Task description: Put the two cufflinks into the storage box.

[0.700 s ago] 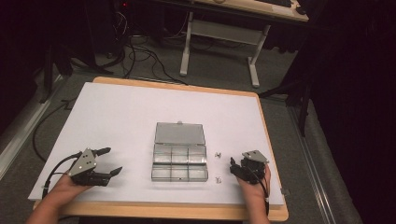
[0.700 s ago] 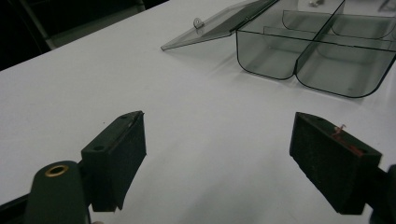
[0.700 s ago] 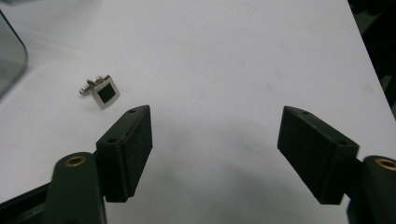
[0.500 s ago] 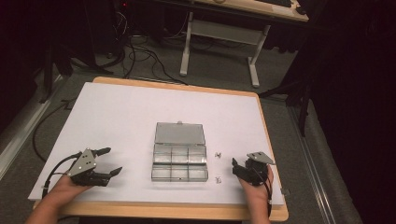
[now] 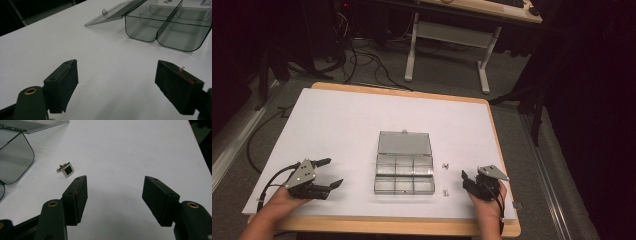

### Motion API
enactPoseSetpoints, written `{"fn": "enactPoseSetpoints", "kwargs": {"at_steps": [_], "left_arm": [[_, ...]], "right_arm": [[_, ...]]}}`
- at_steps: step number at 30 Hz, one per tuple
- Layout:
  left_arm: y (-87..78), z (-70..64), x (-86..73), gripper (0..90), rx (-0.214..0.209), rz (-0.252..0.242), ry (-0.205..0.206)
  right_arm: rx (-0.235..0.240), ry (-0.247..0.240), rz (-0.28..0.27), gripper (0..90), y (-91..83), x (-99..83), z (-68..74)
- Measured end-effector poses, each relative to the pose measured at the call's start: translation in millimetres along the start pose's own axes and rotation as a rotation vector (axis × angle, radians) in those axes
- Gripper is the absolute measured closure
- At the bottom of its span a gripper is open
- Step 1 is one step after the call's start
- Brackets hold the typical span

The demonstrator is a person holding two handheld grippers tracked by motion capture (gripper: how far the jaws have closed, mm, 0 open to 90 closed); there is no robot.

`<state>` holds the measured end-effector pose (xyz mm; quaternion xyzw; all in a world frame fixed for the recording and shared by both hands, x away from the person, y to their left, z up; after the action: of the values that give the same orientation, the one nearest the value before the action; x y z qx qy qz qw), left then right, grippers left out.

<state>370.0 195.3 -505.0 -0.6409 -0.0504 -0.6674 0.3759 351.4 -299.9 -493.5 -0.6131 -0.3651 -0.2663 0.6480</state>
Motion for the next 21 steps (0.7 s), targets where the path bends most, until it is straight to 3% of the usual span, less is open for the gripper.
{"fn": "enactPoseSetpoints", "kwargs": {"at_steps": [6,14,21], "left_arm": [[0.0,0.9,-0.1,19.0,-0.003,0.002,-0.008],[0.4,1.6,-0.2,17.3,0.001,0.006,-0.017],[1.4,3.1,-0.5,15.9,0.009,0.014,-0.037]], "right_arm": [[0.050,0.051,-0.026,38.5,-1.4,1.7,0.5],[0.122,0.032,-0.024,49.5,1.8,5.2,20.9],[0.118,0.018,0.018,46.6,2.8,10.7,30.6]]}}
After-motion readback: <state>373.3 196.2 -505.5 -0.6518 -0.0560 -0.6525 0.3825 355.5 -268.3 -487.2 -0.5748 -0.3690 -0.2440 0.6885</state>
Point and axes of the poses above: each handheld gripper's, and its own axes: y roughly forward along the jaws, x roughly out of its top, z roughly to its left, the point moved 5 cm from there along y, roughly forward along the jaws, and after that the axes turned 3 degrees about y, right-handed, at the moved point
